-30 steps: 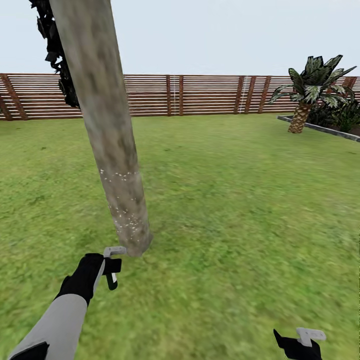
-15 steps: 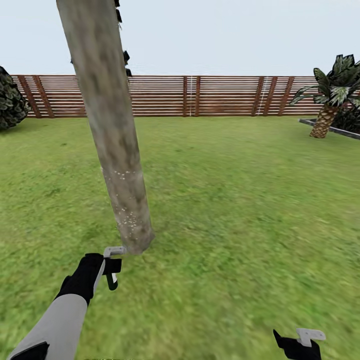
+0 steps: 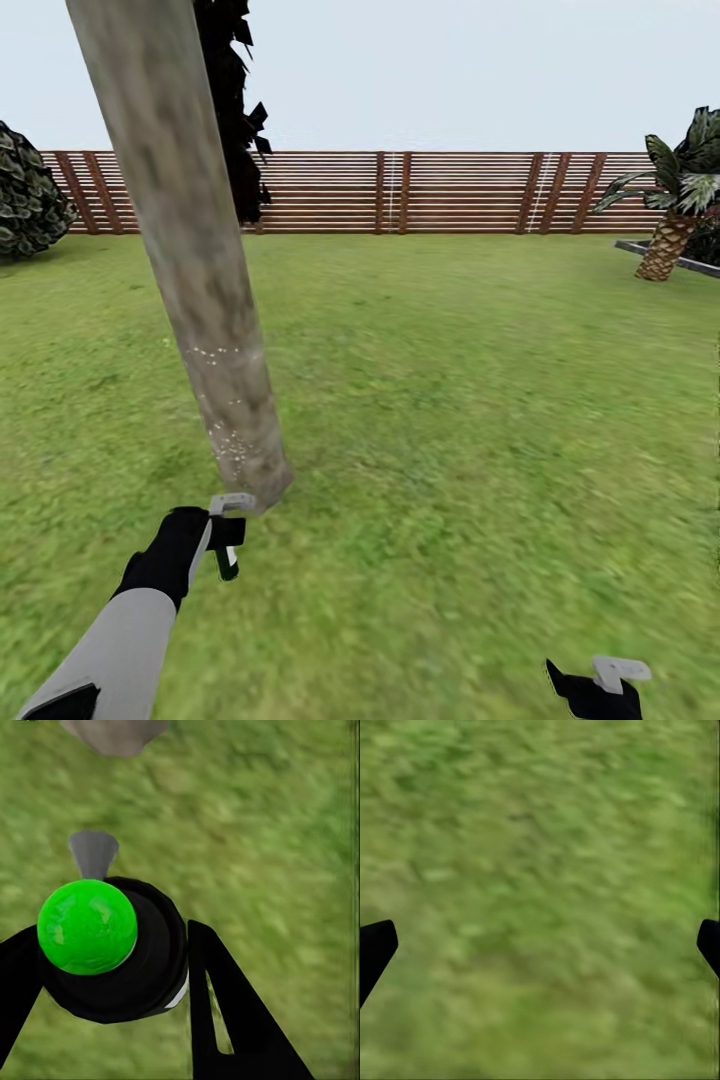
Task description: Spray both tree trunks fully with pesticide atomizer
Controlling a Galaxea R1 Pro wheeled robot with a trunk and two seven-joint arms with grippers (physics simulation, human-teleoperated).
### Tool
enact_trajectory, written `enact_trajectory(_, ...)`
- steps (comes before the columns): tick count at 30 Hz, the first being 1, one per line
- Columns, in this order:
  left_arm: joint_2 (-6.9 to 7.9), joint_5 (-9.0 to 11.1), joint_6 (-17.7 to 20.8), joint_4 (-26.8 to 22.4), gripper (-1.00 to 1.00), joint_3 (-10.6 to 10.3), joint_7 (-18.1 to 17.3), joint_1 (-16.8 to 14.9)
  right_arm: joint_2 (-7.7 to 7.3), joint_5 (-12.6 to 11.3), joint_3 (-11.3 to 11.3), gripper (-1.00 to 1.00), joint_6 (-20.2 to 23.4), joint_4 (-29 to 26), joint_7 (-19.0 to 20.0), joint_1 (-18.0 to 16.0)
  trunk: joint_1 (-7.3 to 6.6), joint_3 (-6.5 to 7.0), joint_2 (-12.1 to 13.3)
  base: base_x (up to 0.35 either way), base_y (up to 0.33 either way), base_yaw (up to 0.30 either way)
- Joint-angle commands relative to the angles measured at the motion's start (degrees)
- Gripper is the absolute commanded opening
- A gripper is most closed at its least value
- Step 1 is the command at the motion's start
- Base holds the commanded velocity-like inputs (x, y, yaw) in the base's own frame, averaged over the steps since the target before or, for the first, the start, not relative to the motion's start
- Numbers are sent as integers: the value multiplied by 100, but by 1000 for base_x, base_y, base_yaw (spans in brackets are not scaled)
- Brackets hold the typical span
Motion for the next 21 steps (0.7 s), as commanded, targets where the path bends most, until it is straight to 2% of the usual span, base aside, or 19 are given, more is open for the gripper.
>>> enact_trajectory(1, -10, 5, -1, -1, -100, -1, 3, 0, 0, 0, 0, 100, 0, 0, 0, 0, 0, 0, 0, 119, -322, 0)
enact_trajectory(6, -19, 30, -1, 1, -100, -1, 3, 0, 0, 0, 0, 100, 0, 0, -4, 0, 0, 0, 0, 119, -323, 43)
enact_trajectory(21, -21, 32, -1, 5, -100, -1, -4, -2, 0, 0, 0, 100, 0, 0, 0, 0, 0, 0, 0, 119, -322, 276)
